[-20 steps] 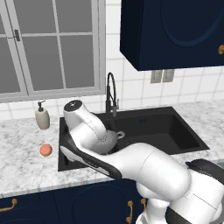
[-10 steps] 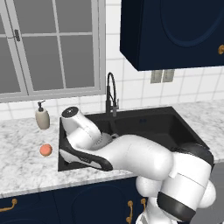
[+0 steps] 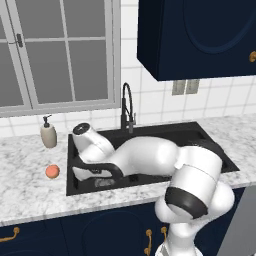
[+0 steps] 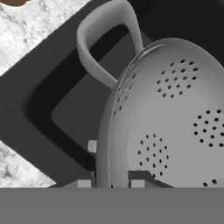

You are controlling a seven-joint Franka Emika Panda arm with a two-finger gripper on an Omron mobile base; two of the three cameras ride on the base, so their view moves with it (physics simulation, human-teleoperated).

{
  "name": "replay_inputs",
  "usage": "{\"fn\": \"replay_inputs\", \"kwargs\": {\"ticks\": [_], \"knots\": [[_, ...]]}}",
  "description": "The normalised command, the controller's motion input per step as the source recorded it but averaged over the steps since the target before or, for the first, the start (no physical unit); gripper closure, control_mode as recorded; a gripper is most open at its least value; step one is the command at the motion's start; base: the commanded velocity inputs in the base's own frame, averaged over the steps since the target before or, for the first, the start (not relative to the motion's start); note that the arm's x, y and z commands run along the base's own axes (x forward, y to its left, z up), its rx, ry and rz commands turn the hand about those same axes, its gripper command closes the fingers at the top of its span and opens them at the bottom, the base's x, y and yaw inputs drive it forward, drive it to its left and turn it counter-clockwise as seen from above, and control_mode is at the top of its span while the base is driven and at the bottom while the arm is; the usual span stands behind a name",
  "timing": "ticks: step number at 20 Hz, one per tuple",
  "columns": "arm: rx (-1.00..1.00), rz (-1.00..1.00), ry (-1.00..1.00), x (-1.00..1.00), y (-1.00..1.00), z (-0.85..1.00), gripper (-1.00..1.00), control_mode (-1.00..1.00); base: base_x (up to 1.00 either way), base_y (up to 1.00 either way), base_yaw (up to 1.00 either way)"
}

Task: Put the colander in the sink, put the peach, apple in the colander, and turn on the sink faucet and pour water over the colander.

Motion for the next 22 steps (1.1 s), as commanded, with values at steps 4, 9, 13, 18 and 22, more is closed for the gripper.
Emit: {"fn": "replay_inputs", "kwargs": {"ticks": [4,9,13,18,22], "knots": [[-0.06,-0.10,0.00,0.44,0.00,-0.51,1.00,-1.00,0.00,0.00,0.00],[-0.06,-0.01,0.00,0.34,0.00,-0.53,1.00,-1.00,0.00,0.00,0.00],[-0.06,0.00,0.00,0.17,0.00,-0.52,1.00,-1.00,0.00,0.00,0.00],[-0.02,0.14,0.00,0.04,0.00,-0.35,1.00,-1.00,0.00,0.00,0.00],[0.00,0.18,0.00,0.11,0.00,-0.34,1.00,-1.00,0.00,0.00,0.00]]}}
